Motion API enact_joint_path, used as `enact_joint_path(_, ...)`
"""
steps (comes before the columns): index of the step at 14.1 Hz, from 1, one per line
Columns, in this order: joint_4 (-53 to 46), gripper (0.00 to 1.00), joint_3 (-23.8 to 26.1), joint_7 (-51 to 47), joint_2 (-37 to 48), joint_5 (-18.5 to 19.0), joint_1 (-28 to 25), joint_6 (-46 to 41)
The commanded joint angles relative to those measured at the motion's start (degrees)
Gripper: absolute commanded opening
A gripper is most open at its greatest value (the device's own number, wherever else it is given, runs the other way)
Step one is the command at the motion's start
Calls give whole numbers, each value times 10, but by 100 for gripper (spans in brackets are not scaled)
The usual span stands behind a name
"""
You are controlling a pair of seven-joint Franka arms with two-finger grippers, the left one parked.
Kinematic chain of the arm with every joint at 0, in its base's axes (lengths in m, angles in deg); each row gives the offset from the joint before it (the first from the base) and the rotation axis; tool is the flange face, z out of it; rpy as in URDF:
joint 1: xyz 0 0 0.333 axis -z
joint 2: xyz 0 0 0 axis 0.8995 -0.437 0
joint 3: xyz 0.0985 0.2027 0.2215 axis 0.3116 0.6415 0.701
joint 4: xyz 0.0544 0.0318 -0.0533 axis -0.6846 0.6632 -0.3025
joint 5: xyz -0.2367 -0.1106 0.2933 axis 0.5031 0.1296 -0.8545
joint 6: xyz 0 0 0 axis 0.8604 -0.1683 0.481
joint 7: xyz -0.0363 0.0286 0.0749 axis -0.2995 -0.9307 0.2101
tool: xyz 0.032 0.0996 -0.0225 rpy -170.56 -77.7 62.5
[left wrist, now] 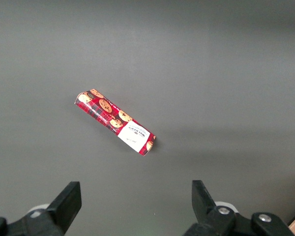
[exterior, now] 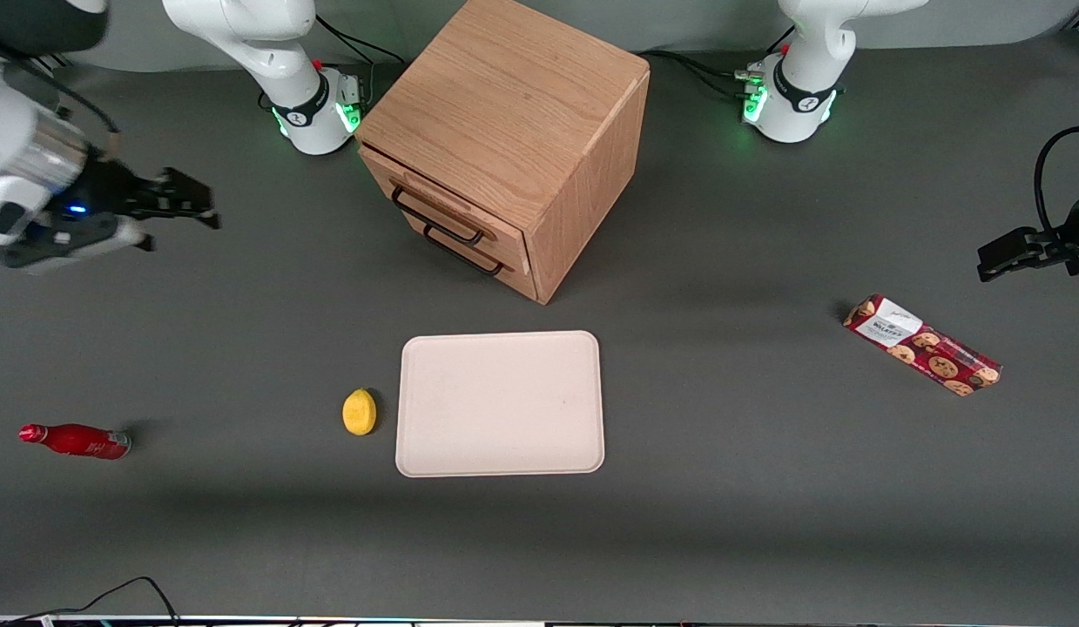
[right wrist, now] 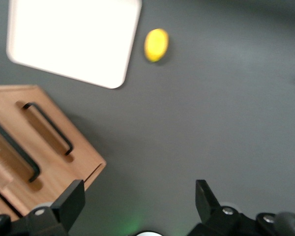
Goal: Open upper drawer
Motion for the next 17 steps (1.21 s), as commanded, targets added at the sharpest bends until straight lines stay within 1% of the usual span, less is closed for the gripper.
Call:
enact_joint_path(1,9,100,42,30,-19,-28,1,2)
enact_joint_path(4,11,100,122,18,-56,-29,1,23)
enact_joint_path(7,10,100,168,17,-94,-29,0,29)
enact_joint_path(14,11,100,227,18,-165,-29,-2,69)
enact_joint_path(17,24,100,237,16,-179,-29,-5,98)
